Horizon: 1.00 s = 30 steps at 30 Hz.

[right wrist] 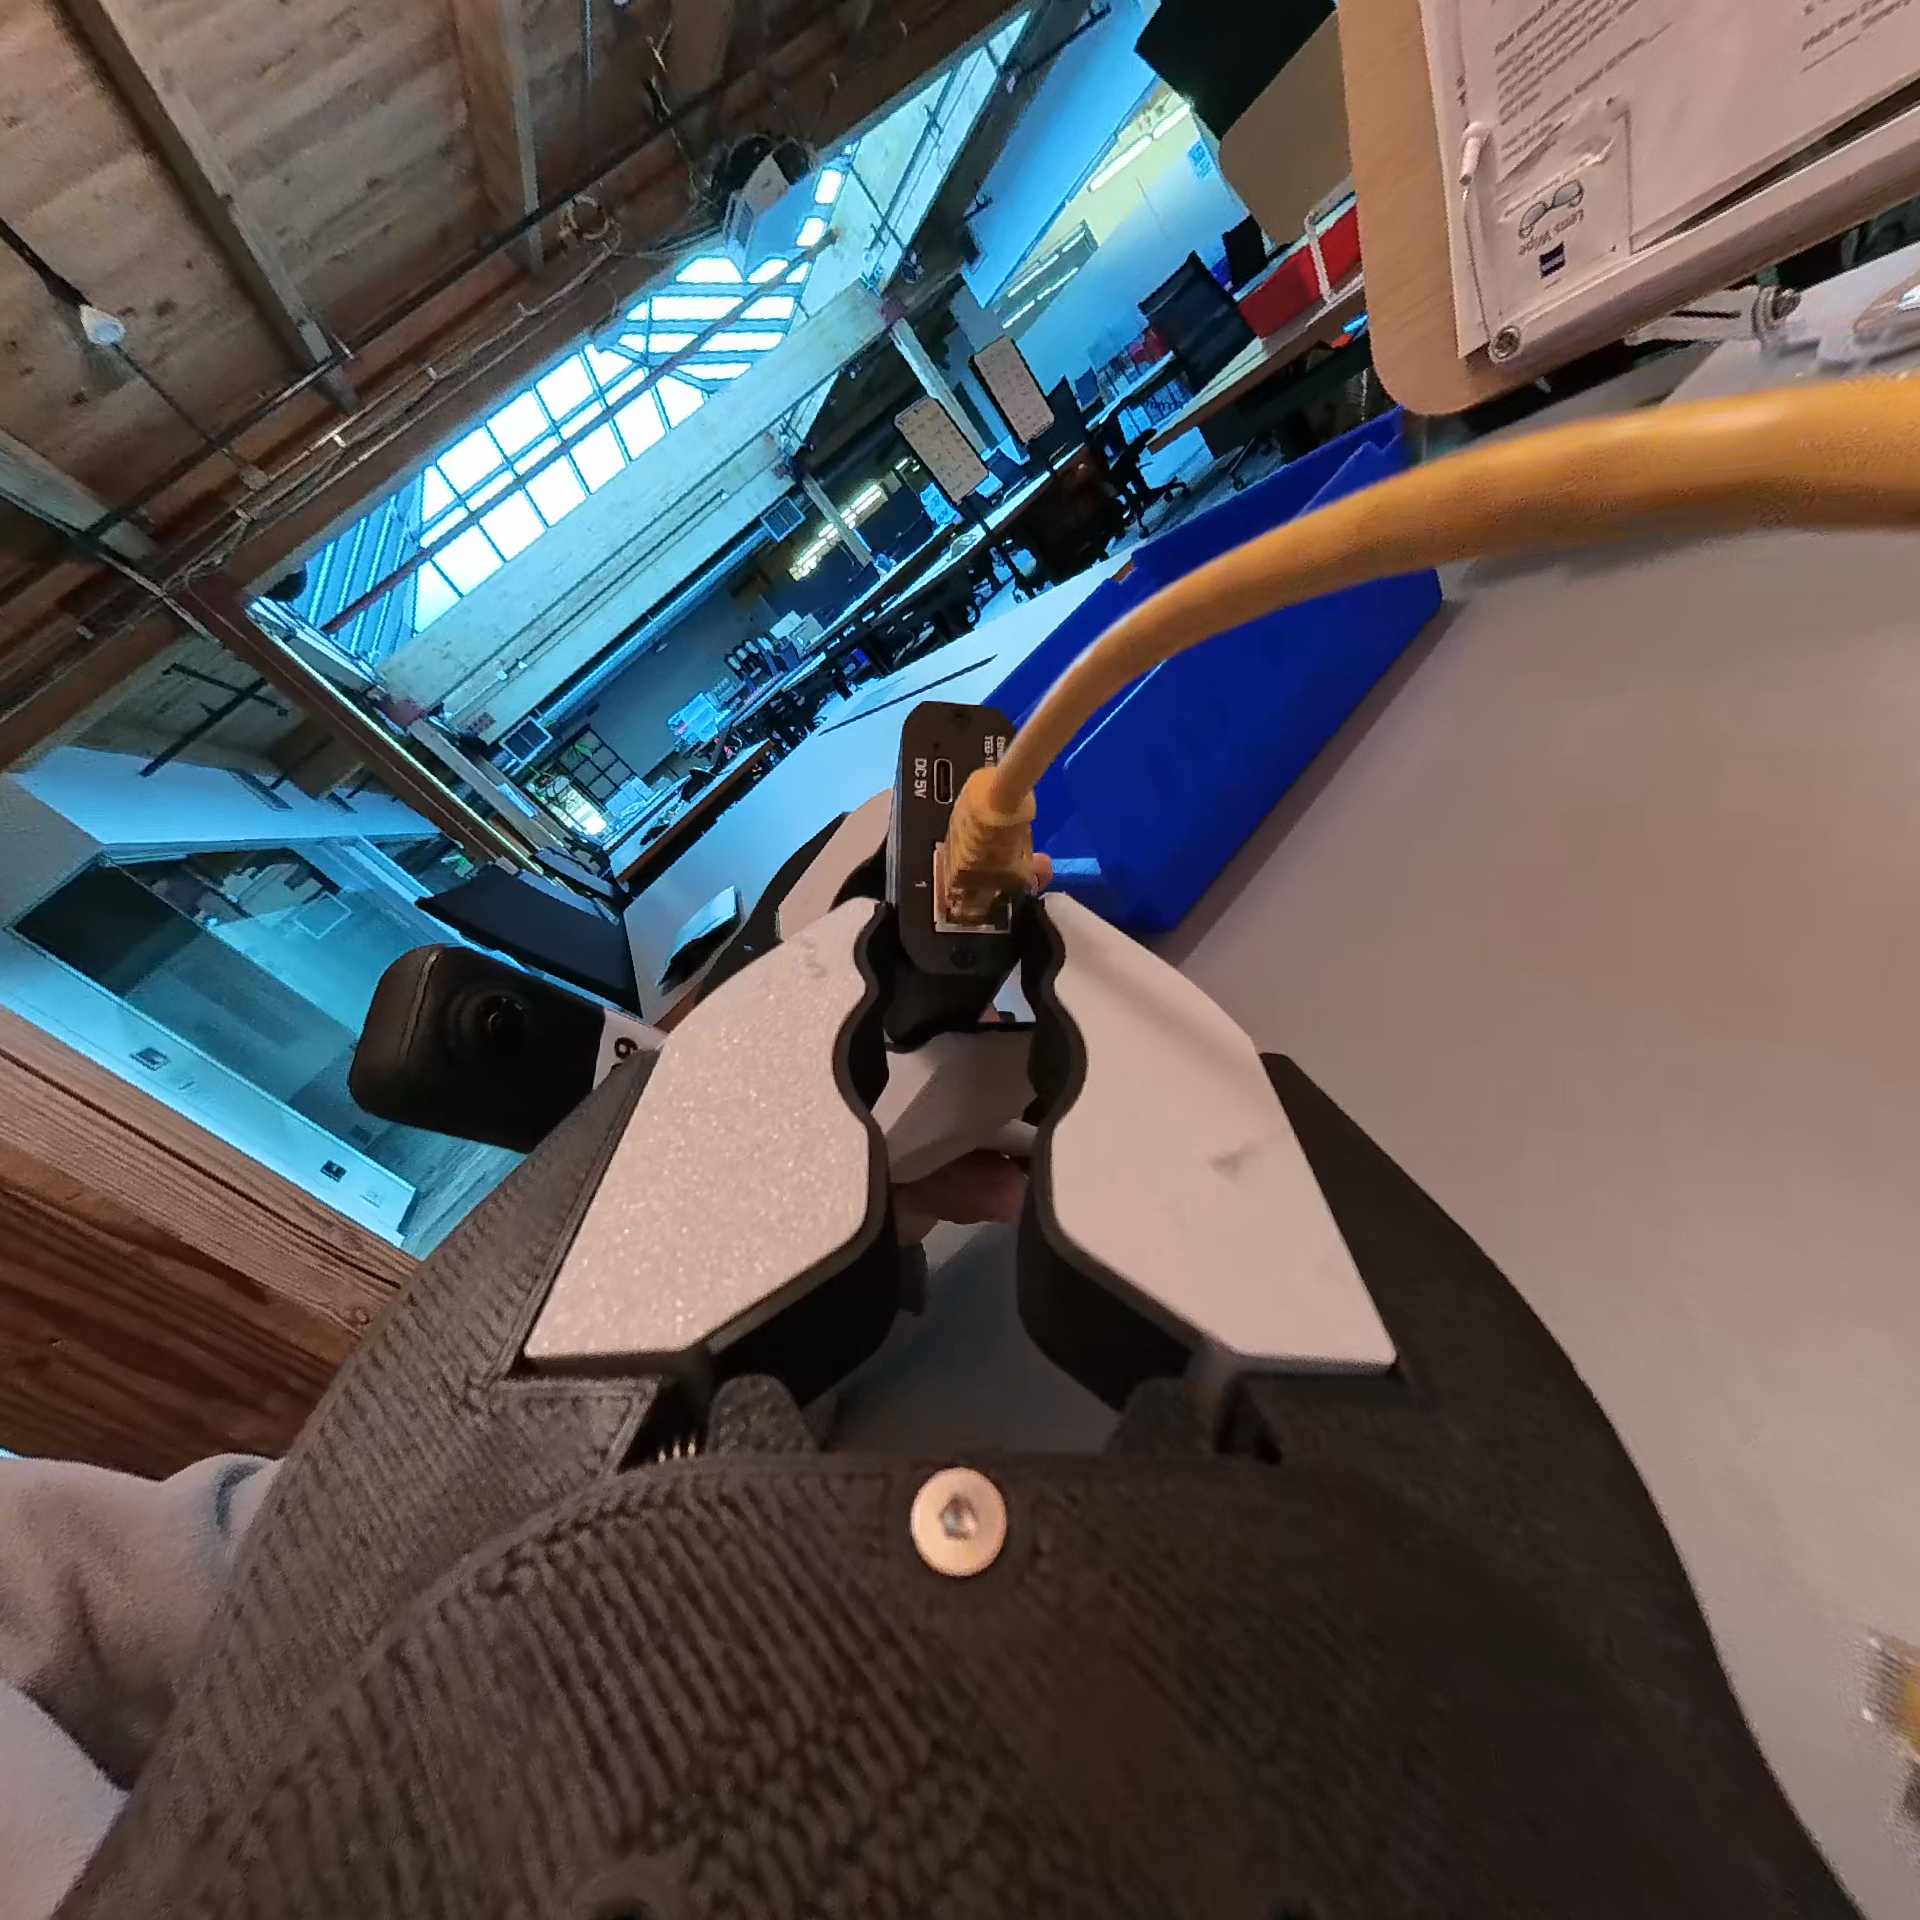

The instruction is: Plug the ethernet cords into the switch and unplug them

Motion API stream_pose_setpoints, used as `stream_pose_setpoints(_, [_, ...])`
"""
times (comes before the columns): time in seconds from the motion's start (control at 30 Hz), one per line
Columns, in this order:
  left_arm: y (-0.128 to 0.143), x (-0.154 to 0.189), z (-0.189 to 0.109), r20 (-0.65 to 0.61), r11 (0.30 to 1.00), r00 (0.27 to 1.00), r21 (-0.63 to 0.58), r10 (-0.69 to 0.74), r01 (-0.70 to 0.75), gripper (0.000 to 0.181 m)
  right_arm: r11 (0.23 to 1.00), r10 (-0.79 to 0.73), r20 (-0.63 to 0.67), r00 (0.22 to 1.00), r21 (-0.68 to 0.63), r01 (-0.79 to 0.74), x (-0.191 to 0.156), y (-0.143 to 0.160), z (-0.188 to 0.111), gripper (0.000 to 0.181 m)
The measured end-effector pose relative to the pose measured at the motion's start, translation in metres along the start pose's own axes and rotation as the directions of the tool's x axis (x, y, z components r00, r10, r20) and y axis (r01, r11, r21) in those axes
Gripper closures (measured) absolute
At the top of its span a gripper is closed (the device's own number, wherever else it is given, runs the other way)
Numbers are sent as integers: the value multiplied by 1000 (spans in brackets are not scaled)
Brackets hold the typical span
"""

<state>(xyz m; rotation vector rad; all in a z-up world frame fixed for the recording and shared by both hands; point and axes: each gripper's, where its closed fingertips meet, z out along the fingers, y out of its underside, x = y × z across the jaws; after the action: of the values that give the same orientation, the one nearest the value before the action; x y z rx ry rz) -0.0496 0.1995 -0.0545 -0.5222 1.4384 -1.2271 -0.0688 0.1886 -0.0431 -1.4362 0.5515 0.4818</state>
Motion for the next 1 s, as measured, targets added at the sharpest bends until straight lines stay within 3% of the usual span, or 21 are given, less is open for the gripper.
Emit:
stream_pose_setpoints(0.2, [4,2,1,-22,998,999,-44,-47,46,117,1000,-23,-28,999,6,23,3,-1,-2,157])
stream_pose_setpoints(0.33, [5,8,6,-85,972,969,-67,-232,227,117,997,-79,-35,996,-22,78,4,-4,-4,155])
stream_pose_setpoints(0.43, [6,4,6,-99,930,925,-56,-368,364,117,993,-93,-84,992,70,99,8,-17,-9,138])
stream_pose_setpoints(0.5, [7,-2,4,-97,909,904,-40,-417,415,117,989,-70,-129,989,119,85,15,-23,-14,137])
stream_pose_setpoints(0.83, [16,-1,6,-39,957,960,-105,-276,271,117,943,217,16,976,257,-214,24,-20,-9,166])
stream_pose_setpoints(1.0, [19,-3,6,-24,958,963,-108,-268,264,117,927,283,56,958,240,-288,27,-15,-6,154])
